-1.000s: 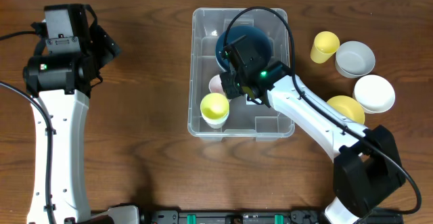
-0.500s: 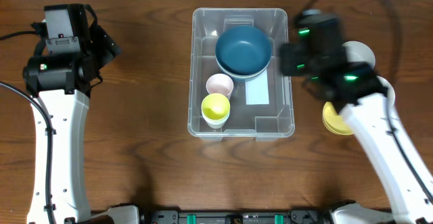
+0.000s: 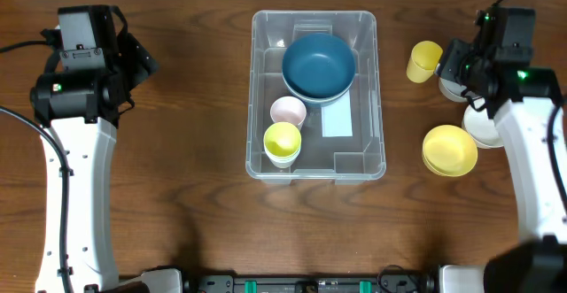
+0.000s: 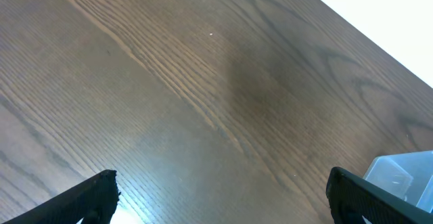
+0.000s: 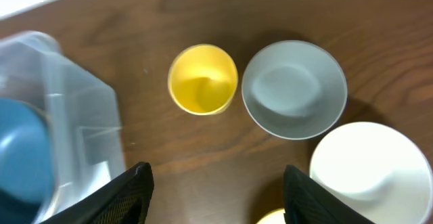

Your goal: Pack container

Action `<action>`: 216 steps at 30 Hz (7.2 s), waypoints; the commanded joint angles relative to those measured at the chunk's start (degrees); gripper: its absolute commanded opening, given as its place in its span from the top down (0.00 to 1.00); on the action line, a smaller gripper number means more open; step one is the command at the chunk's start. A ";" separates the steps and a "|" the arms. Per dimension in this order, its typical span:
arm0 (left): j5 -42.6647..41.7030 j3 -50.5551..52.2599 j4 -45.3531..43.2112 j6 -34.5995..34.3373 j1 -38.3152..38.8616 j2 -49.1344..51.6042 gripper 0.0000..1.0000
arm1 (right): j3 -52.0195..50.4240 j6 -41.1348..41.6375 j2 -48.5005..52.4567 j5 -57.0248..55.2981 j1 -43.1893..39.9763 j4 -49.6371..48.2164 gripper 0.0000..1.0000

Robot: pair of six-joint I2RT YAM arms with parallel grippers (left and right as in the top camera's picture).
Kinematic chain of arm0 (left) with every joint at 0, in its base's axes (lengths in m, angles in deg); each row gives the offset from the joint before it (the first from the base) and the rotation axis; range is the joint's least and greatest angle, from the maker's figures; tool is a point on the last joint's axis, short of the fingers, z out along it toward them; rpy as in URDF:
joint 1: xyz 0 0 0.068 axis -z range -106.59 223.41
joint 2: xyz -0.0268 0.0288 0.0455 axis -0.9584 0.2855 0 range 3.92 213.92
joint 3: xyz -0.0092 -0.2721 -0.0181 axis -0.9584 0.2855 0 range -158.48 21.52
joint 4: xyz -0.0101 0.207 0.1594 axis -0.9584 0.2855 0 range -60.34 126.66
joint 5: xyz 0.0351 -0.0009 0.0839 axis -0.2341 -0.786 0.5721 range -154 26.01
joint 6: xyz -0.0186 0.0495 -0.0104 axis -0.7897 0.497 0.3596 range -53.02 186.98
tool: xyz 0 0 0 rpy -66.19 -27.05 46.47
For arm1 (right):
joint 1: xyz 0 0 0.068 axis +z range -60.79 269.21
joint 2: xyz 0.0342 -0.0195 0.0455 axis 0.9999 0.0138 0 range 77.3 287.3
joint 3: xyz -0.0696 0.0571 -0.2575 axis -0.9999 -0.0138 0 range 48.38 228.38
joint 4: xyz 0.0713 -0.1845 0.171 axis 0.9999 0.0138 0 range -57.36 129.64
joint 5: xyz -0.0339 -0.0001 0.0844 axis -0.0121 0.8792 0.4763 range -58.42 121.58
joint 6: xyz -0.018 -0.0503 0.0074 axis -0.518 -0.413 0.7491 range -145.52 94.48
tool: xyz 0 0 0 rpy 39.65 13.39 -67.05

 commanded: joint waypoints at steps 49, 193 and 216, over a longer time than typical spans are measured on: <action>0.63 -0.85 0.17 0.35 -0.09 -0.09 0.02 | 0.39 -0.37 22.77 0.98 -3.23 -17.00 0.80; 0.66 -0.83 0.17 0.35 -0.09 -0.09 0.02 | 4.26 -6.40 -3.06 7.78 27.85 12.04 0.99; 0.63 -0.85 0.17 0.35 -0.09 -0.09 0.02 | -3.32 -6.38 14.27 7.80 41.90 -4.81 0.99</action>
